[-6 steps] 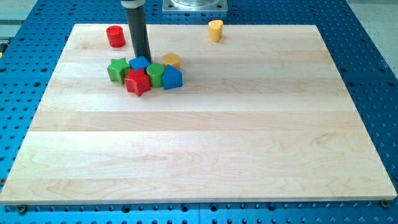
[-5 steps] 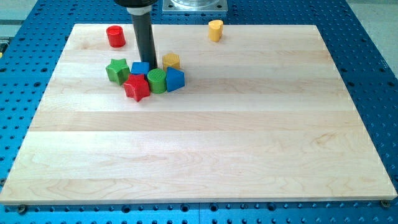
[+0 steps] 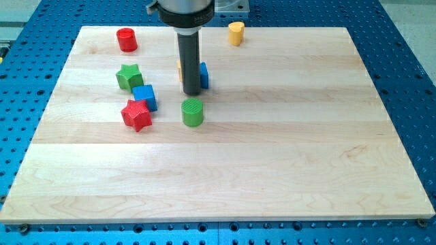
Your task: Place the triangle at the bottom right of the heart
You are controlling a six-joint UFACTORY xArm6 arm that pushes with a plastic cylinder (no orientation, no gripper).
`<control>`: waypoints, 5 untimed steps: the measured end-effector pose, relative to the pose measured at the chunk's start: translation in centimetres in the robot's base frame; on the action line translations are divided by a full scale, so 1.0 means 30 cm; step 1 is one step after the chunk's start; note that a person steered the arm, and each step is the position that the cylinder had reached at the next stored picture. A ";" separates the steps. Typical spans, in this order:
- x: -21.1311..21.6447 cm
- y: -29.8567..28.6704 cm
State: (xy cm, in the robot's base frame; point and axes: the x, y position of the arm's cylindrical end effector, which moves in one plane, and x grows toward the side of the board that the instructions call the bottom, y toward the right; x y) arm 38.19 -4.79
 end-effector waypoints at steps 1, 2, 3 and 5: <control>-0.064 0.136; -0.165 0.185; -0.169 0.060; -0.282 0.129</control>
